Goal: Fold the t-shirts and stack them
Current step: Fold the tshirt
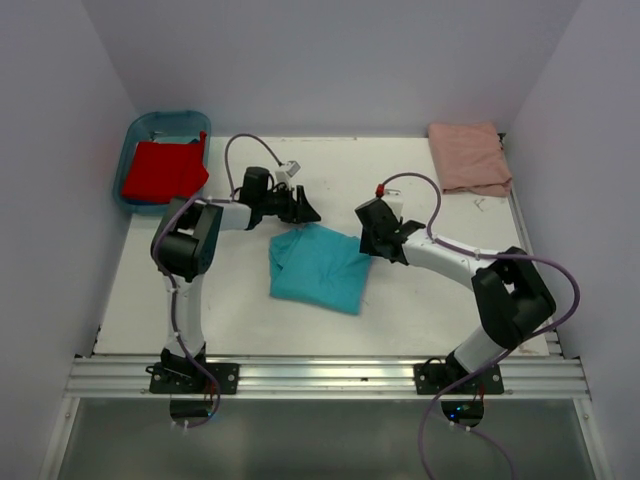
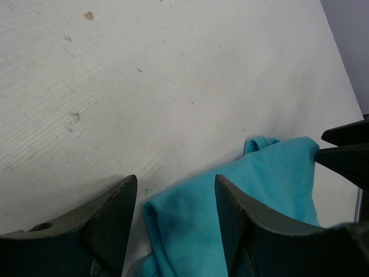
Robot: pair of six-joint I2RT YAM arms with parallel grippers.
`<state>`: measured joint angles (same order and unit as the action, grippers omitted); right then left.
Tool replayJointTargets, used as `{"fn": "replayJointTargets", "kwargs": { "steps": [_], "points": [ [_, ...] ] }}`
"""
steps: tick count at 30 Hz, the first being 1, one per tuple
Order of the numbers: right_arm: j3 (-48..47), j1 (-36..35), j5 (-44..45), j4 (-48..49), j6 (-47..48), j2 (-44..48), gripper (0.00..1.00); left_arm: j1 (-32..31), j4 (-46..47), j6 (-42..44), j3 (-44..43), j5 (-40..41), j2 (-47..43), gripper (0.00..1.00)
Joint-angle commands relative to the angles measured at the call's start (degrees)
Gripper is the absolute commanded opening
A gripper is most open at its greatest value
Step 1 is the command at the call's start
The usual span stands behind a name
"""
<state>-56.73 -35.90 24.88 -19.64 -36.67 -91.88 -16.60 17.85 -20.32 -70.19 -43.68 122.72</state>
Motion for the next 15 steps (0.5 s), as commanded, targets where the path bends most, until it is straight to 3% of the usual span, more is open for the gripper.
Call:
{"fn": "replayJointTargets", "kwargs": {
  "steps": [1, 15],
  "points": [
    [1.53, 0.92, 0.43, 3.11, -1.3, -0.67, 0.49, -0.62, -1.93, 2.38, 1.99, -0.89, -1.15, 0.61],
    [2.06, 3.73, -3.88, 8.21, -1.04, -6.82, 0.49, -0.8, -8.18, 5.64, 4.98, 2.28, -4.42, 0.61]
  ]
}}
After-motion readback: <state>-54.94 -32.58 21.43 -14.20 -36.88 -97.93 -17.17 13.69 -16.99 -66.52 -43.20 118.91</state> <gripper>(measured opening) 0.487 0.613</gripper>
